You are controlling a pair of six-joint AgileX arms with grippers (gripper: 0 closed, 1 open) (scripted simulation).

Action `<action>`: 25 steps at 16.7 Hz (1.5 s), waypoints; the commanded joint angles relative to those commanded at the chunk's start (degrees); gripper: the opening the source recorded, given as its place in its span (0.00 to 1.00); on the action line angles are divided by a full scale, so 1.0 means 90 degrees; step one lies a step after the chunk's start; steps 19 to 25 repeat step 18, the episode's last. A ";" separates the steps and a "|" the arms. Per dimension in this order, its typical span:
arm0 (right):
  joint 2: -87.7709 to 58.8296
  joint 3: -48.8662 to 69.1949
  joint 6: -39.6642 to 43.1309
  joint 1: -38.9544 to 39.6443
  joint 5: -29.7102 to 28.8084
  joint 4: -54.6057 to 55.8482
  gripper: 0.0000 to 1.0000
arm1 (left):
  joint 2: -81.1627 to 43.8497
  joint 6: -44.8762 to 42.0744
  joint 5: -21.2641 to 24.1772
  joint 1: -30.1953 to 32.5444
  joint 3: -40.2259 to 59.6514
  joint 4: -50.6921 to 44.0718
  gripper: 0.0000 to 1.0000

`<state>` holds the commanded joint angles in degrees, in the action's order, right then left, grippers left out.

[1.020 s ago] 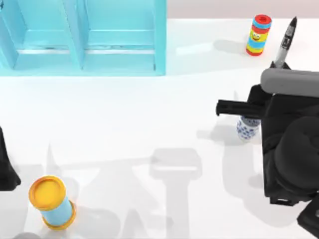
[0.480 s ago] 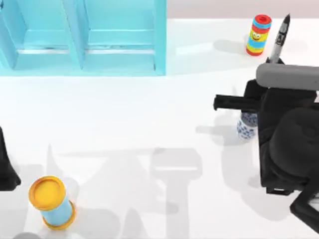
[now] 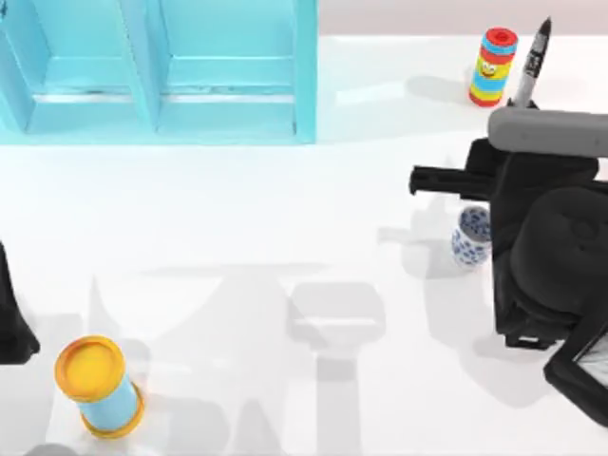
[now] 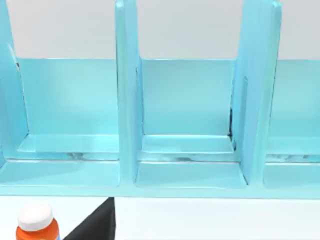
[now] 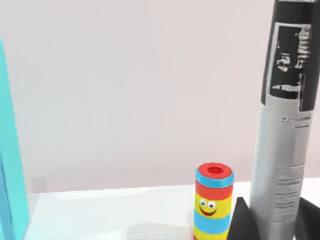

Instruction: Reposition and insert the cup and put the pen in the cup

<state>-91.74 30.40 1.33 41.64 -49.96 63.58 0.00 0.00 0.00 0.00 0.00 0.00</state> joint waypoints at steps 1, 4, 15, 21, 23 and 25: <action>0.0000 0.0000 0.0000 0.0000 0.0000 0.0000 0.15 | 0.0000 0.0000 0.0000 0.0000 0.0000 0.0000 1.00; 0.0000 0.0000 0.0000 0.0000 0.0000 0.0000 0.38 | 0.0000 0.0000 0.0000 0.0000 0.0000 0.0000 1.00; 0.0000 0.0000 0.0000 0.0000 0.0000 0.0000 1.00 | 0.0000 0.0000 0.0000 0.0000 0.0000 0.0000 1.00; 0.0000 0.0000 0.0000 0.0000 0.0000 0.0000 1.00 | 0.0000 0.0000 0.0000 0.0000 0.0000 0.0000 1.00; 0.0000 0.0000 0.0000 0.0000 0.0000 0.0000 1.00 | 0.0000 0.0000 0.0000 0.0000 0.0000 0.0000 1.00; 0.0000 0.0000 0.0000 0.0000 0.0000 0.0000 1.00 | 0.0000 0.0000 0.0000 0.0000 0.0000 0.0000 1.00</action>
